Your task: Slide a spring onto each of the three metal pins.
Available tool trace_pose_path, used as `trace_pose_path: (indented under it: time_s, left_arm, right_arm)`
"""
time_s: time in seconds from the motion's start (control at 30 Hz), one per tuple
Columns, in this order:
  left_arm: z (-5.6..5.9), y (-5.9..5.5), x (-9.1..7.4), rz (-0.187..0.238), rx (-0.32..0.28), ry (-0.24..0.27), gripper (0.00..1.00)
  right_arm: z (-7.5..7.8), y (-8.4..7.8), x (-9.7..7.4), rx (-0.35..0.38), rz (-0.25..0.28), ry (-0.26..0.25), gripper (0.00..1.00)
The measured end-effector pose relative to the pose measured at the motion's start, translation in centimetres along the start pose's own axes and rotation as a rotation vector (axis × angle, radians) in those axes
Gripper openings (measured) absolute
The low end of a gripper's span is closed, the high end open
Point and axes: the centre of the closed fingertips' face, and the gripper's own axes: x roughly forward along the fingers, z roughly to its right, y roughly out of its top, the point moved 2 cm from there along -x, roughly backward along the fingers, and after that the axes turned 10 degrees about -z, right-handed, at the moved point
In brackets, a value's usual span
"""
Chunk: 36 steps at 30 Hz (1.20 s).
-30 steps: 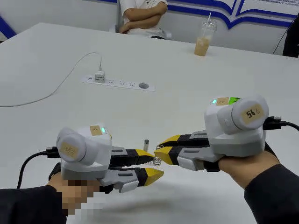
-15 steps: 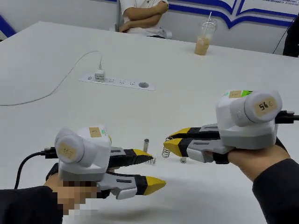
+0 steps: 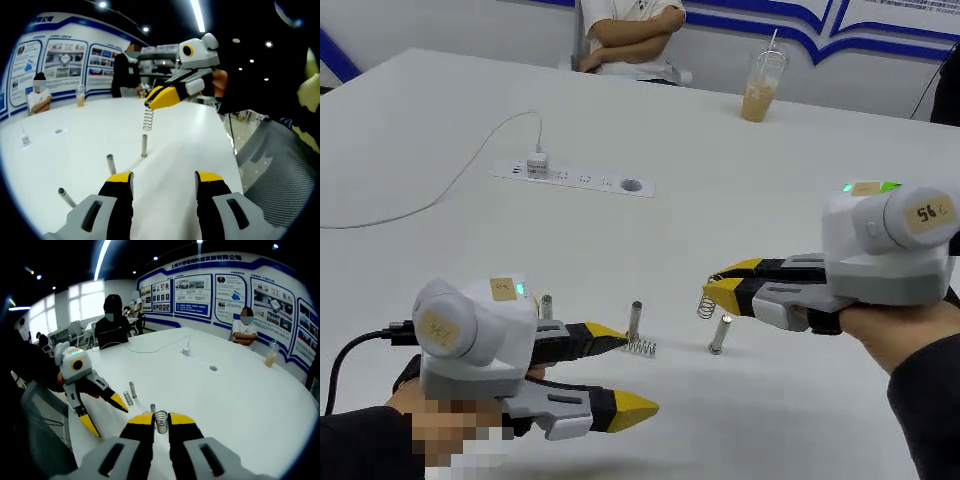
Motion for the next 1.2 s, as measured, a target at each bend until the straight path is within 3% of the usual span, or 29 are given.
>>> trace_pose_path:
  time_s: [0.3, 1.2]
  left_arm:
    - [-0.4, -0.6, -1.4, 0.005, -0.023, 0.025, 0.53]
    - [-1.3, -2.8, -4.1, 0.016, -0.101, 0.104, 0.56]
  right_arm:
    - [2.0, -0.6, -0.2, 0.028, -0.007, -0.051, 0.12]
    - [3.1, -2.8, 1.4, 0.064, -0.055, -0.064, 0.12]
